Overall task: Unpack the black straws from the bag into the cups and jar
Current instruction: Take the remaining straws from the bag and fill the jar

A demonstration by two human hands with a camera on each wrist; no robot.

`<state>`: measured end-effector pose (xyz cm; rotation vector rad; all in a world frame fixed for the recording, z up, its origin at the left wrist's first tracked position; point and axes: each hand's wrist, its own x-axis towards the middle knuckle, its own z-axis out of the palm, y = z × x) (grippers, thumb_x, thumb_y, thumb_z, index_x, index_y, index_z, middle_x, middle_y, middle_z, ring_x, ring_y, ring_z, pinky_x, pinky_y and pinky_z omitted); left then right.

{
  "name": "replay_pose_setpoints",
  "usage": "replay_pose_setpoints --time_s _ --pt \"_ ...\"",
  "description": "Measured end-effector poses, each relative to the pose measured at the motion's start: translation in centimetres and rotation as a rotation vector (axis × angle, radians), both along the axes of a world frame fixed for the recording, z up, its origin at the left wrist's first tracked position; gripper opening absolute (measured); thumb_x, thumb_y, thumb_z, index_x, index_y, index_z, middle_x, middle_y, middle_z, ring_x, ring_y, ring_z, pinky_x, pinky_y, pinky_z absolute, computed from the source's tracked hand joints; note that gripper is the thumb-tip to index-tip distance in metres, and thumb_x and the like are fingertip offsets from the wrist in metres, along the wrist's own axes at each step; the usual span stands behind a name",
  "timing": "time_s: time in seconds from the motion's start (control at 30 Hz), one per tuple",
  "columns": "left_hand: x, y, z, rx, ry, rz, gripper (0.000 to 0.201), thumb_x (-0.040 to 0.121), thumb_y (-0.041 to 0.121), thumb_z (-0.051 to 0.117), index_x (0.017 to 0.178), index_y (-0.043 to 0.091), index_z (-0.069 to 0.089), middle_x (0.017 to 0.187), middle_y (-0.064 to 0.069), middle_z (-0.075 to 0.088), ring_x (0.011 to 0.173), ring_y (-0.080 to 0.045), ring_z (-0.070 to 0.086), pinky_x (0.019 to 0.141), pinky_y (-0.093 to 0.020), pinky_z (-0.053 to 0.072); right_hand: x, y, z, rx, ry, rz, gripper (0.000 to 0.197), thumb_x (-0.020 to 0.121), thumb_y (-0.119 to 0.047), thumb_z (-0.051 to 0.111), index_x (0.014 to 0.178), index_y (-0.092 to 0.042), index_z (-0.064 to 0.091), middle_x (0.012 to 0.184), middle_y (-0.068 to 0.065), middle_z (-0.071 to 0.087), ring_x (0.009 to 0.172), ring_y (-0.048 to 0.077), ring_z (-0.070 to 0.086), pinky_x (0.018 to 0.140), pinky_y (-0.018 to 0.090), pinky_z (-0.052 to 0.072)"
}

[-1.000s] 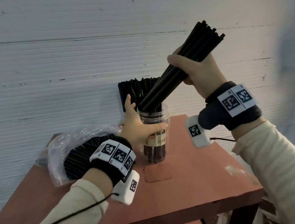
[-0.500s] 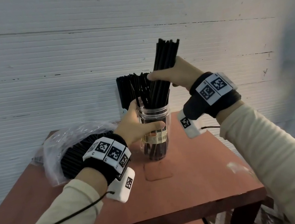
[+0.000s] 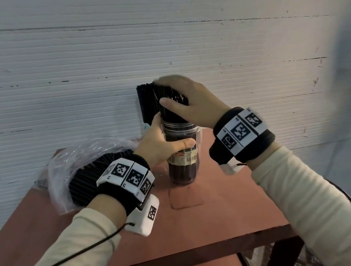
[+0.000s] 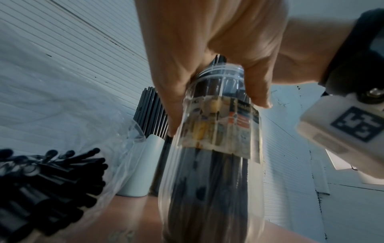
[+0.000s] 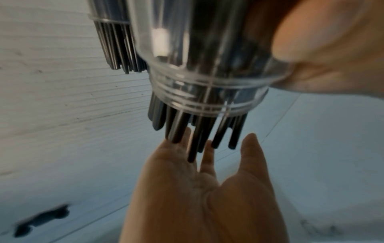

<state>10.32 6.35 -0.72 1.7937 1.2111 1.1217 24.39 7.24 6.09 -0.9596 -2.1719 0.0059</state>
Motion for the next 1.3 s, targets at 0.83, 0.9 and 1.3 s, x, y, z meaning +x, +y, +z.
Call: replay_pose_setpoints --time_s 0.83,0.9,1.3 --pt "-14.8 -5.5 0.9 0.305 0.204 0.536 0.029 0.084 0.007 0.059 0.102 0.029 0.066 0.111 0.01 0.062 0.102 -0.008 0.057 0.083 -0.021 0.042 -12.0 -1.7 -6.0 -0.427 -0.057 0.124 0.017 0.089 -0.025 0.06 0.093 -0.015 0.072 0.089 -0.001 0.07 0.083 0.014 0.063 0.076 0.025 0.049" --pt "-16.5 -5.6 0.6 0.225 0.322 0.545 0.03 0.084 0.008 0.061 0.106 0.028 0.067 0.118 0.005 0.058 0.106 -0.009 0.052 0.085 -0.024 0.037 -13.4 -1.4 -6.8 -0.511 -0.294 0.074 0.029 0.092 -0.039 0.057 0.108 -0.018 0.069 0.105 0.0 0.069 0.095 0.016 0.062 0.083 0.029 0.048" --pt "-19.9 -5.8 -0.7 0.0 0.406 0.311 0.049 0.084 0.003 0.064 0.119 0.037 0.057 0.133 0.002 0.058 0.115 -0.02 0.057 0.091 -0.029 0.044 -18.1 0.1 -9.1 -0.641 -0.685 0.07 0.076 0.082 -0.043 0.071 0.146 -0.031 0.033 0.143 0.005 0.047 0.129 0.027 0.045 0.104 0.037 0.039"
